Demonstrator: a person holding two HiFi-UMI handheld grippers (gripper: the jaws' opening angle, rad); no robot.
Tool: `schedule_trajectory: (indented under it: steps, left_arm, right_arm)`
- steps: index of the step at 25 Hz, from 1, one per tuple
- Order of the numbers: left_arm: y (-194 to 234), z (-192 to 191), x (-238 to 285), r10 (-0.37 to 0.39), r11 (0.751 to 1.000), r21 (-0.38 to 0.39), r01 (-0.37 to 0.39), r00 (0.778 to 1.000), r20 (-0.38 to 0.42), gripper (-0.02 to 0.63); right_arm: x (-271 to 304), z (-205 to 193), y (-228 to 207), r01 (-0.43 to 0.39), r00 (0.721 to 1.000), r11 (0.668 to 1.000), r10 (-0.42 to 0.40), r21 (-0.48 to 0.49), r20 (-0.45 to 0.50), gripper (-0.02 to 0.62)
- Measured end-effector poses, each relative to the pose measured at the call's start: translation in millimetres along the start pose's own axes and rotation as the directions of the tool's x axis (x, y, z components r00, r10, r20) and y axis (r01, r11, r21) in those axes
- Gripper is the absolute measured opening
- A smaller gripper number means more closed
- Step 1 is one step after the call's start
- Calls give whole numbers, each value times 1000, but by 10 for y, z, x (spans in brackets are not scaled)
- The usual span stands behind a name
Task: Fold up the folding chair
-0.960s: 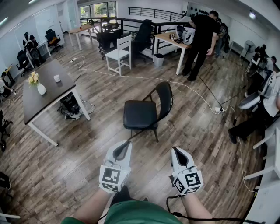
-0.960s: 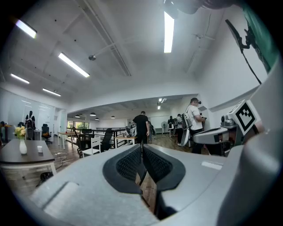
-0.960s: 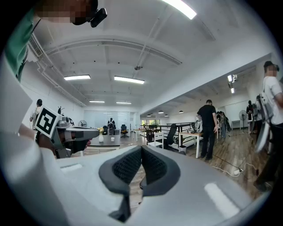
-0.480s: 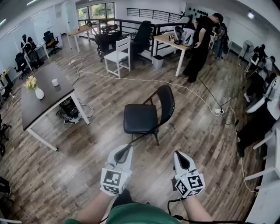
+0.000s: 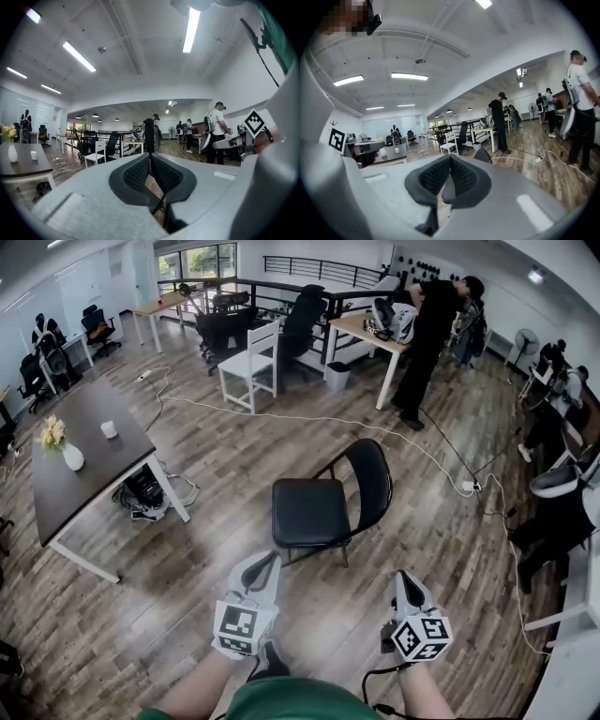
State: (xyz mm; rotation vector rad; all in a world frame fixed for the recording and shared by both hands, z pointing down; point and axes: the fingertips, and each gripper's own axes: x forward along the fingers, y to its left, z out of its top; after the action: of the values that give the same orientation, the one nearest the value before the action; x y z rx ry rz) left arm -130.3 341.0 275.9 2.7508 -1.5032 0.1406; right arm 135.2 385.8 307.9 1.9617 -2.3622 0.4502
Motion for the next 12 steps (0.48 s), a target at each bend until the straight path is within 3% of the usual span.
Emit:
schedule_trajectory:
  steps: [6, 12]
  left_arm:
    - [738, -345, 175, -12, 999, -45, 10, 999, -46, 21]
    - [1136, -653, 310, -24, 992, -124, 11, 995, -97, 21]
  right_arm:
    - [495, -35, 76, 90, 996, 996, -89, 23, -20, 3]
    - [736, -52, 80, 137, 989, 990, -136, 25, -56, 3]
